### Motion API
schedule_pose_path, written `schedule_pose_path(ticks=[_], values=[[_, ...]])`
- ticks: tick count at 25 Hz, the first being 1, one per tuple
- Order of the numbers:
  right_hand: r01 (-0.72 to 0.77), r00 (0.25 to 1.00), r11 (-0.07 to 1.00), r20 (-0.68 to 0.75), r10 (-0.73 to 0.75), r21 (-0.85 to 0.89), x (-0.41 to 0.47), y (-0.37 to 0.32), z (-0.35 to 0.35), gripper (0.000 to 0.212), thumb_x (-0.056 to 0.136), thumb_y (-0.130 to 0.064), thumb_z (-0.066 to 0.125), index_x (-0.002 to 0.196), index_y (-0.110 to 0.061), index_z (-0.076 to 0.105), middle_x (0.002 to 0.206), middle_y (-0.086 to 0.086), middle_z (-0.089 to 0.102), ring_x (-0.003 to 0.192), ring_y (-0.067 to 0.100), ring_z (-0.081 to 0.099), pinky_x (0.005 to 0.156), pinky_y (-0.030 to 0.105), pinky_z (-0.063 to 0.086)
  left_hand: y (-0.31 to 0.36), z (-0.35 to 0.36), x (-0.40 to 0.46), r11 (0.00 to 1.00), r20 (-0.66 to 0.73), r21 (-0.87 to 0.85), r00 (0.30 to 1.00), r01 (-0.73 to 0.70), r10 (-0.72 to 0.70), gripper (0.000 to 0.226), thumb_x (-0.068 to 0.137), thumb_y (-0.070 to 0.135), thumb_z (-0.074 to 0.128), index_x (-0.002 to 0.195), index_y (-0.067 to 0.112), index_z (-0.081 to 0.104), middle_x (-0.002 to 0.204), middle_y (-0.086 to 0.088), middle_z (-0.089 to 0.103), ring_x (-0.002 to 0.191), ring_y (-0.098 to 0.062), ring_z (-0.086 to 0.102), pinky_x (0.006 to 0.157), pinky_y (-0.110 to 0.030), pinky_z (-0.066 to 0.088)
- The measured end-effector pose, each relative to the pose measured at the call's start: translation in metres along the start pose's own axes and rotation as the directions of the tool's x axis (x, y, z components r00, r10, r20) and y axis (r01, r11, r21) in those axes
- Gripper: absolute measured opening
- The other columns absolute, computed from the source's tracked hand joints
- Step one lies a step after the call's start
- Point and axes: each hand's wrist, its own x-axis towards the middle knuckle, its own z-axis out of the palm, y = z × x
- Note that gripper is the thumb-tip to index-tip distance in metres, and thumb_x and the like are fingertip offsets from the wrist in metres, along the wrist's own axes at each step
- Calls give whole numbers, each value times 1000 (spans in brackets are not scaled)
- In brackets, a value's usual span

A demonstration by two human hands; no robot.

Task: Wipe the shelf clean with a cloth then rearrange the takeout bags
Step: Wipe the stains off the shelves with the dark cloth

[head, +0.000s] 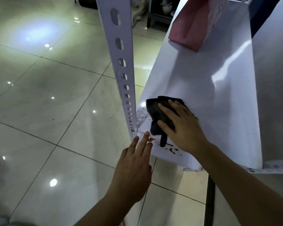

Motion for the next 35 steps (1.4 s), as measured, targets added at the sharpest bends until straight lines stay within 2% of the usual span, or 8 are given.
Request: schedule_pose_path(ticks=[6, 10, 13, 15, 21, 26, 30, 35], values=[[242, 965, 970, 99, -241, -3, 49, -37, 0, 54, 99, -59, 35, 152, -46, 36, 166, -7, 26, 154, 19, 18, 122, 47, 21, -5, -6, 0, 1000, 40, -8, 999, -17, 17, 54, 96, 17, 39, 148, 23, 24, 164, 5, -17, 153, -23, 0, 120, -35, 18], [334, 937, 942, 91, -336, 37, 25, -10, 0, 52, 99, -55, 32, 148, -44, 45, 162, -9, 34, 152, 17, 23, 118, 46, 24, -6, -4, -2, 1000, 21, 3, 999, -25, 24, 53, 97, 21, 38, 149, 23, 23, 165, 5, -13, 152, -24, 6, 119, -35, 21], [108, 991, 994, 74, -109, 19, 49, -13, -4, 49, 102, -54, 38, 150, -46, 39, 164, -5, 29, 152, 23, 22, 119, 52, 28, -7, -2, -3, 999, -9, -14, 999, -33, 33, 47, 95, 22, 40, 141, 22, 32, 163, 7, -21, 150, -22, 13, 116, -35, 25], [-73, 995, 997, 73, 71, 20, 63, -34, -4, 52, 102, -54, 40, 153, -44, 35, 166, -3, 24, 154, 23, 17, 123, 48, 21, -6, -2, -3, 999, -6, -8, 999, -34, 34, 43, 95, 22, 40, 138, 23, 34, 163, 8, -21, 148, -22, 16, 115, -34, 26], [16, 1000, 1000, 20, -17, 24, 36, -49, 8, 56, 99, -58, 45, 152, -44, 37, 166, -3, 26, 154, 22, 18, 124, 46, 18, -1, 9, -3, 1000, -61, 28, 998, 0, 2, 39, 94, 23, 45, 132, 21, 41, 166, 1, -5, 142, -22, 29, 110, -34, 34], [-180, 975, 980, -116, 190, 88, 26, -60, 17, 54, 99, -51, 45, 151, -35, 45, 160, 4, 37, 150, 27, 27, 123, 48, 23, -4, 15, -2, 999, -86, 36, 996, 18, -14, 32, 76, 21, 66, 107, 20, 59, 163, -5, 21, 109, -21, 58, 85, -35, 51], [-231, 947, 968, -206, 247, 99, -20, -24, 17, 55, 95, -52, 41, 147, -33, 50, 155, 4, 45, 145, 28, 37, 115, 52, 37, -4, 15, -1, 1000, -90, 18, 996, -4, 6, 23, 74, 18, 61, 97, 19, 57, 164, -4, 17, 95, -21, 58, 73, -33, 49], [-385, 889, 920, -237, 392, 78, -22, 11, 6, 56, 97, -52, 44, 148, -31, 49, 156, 10, 43, 146, 33, 35, 115, 56, 35, -6, 15, -1, 1000, -112, 12, 994, -12, 13, 21, 78, 19, 54, 99, 19, 55, 165, -3, 12, 93, -22, 56, 74, -34, 47]])
